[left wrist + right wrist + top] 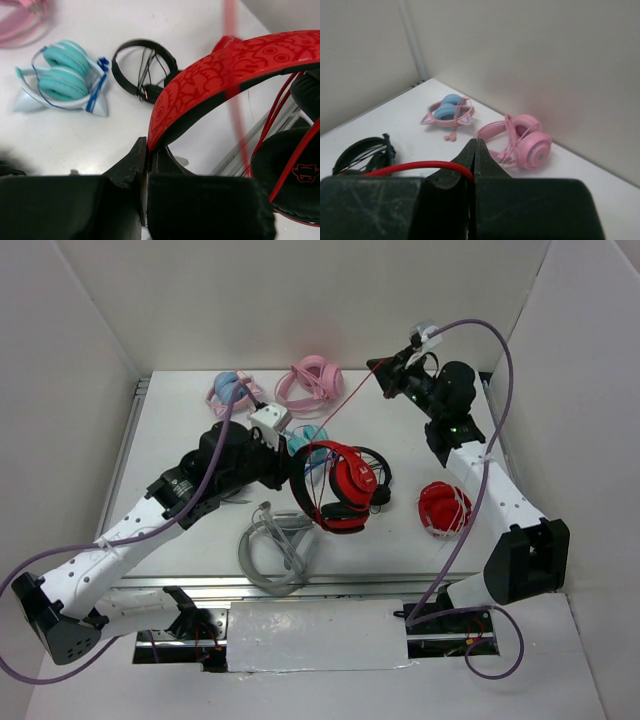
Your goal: Wrap the headphones
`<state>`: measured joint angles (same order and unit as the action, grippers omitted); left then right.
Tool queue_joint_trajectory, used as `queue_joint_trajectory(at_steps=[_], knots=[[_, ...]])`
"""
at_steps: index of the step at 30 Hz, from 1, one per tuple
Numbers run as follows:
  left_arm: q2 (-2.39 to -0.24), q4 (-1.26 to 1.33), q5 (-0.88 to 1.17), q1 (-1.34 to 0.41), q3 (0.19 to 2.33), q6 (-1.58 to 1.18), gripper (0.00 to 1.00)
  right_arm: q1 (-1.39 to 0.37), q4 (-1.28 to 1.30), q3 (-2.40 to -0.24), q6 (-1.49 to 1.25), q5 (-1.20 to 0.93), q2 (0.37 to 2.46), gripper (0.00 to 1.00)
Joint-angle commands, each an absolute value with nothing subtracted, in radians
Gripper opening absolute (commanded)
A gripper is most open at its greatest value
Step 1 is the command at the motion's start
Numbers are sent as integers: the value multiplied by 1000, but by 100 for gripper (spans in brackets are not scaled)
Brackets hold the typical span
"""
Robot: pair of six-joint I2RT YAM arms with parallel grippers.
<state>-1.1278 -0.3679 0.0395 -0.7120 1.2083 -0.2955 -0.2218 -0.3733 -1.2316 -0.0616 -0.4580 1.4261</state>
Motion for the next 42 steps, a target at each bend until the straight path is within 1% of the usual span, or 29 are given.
queue_joint_trajectory(at_steps=[1,5,8,10,11,15,18,27,30,31,37,42], knots=[[-1098,-233,72,-759,1187,-354,0,-186,-279,-1328,17,-385,1391,0],[-1104,-239,22,-833,1152,-351,0,-158,-210,-1451,34,-374,1408,0],[-1114,-247,5,-867,1144,-347,0,-152,-173,-1477,54,-361,1411,0],[-1112,-245,6,-882,1137,-345,0,-140,-186,-1459,46,-339,1398,0],[-1109,-244,-35,-887,1135,-345,0,-127,-192,-1451,41,-337,1394,0],[-1112,-248,-64,-894,1127,-348,0,-94,-228,-1413,12,-362,1367,0],[-1127,-267,-124,-894,1135,-363,0,-71,-253,-1381,2,-390,1339,0],[-1158,-271,-170,-894,1149,-376,0,-14,-336,-1301,-67,-357,1273,0],[-1170,-284,-178,-894,1163,-374,0,-8,-354,-1287,-87,-348,1273,0],[-1172,-284,-179,-894,1167,-373,0,29,-351,-1287,-92,-353,1275,0],[-1173,-271,-169,-894,1189,-365,0,43,-371,-1235,-123,-419,1304,0],[-1193,-273,-190,-877,1262,-356,0,38,-506,-1106,-216,-492,1342,0]])
